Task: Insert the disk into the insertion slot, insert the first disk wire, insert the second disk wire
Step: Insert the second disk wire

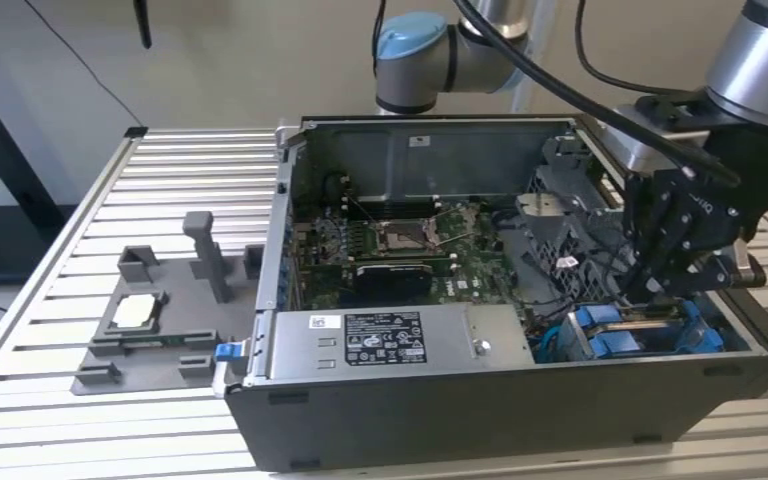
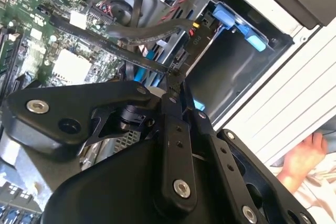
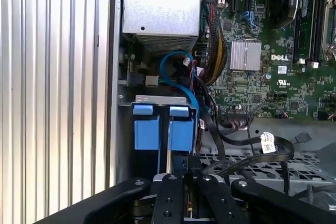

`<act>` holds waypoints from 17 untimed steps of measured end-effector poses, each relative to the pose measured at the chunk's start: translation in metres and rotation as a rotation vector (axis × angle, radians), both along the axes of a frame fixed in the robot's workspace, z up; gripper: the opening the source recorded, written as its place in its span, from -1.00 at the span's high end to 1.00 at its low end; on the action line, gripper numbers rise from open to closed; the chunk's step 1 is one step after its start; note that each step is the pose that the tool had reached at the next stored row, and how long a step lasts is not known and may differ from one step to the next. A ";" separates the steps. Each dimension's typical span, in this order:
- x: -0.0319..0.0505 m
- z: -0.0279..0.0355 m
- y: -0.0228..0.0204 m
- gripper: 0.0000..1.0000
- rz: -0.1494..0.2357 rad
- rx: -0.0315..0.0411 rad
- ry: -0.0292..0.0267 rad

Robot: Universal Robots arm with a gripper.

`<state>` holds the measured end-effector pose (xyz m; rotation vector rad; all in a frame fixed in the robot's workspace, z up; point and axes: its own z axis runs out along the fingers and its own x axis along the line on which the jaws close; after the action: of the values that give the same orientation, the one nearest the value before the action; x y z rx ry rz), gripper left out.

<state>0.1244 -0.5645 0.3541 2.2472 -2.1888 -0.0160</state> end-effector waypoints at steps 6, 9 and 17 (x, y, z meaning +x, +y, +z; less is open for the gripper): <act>0.0022 -0.0035 -0.0019 0.68 -0.005 0.0264 0.0000; 0.0027 -0.0043 -0.0023 0.68 -0.017 0.0266 -0.0002; 0.0065 -0.0073 -0.0025 0.68 -0.054 0.0270 -0.0007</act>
<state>0.1309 -0.5670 0.3468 2.2015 -2.2626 -0.0453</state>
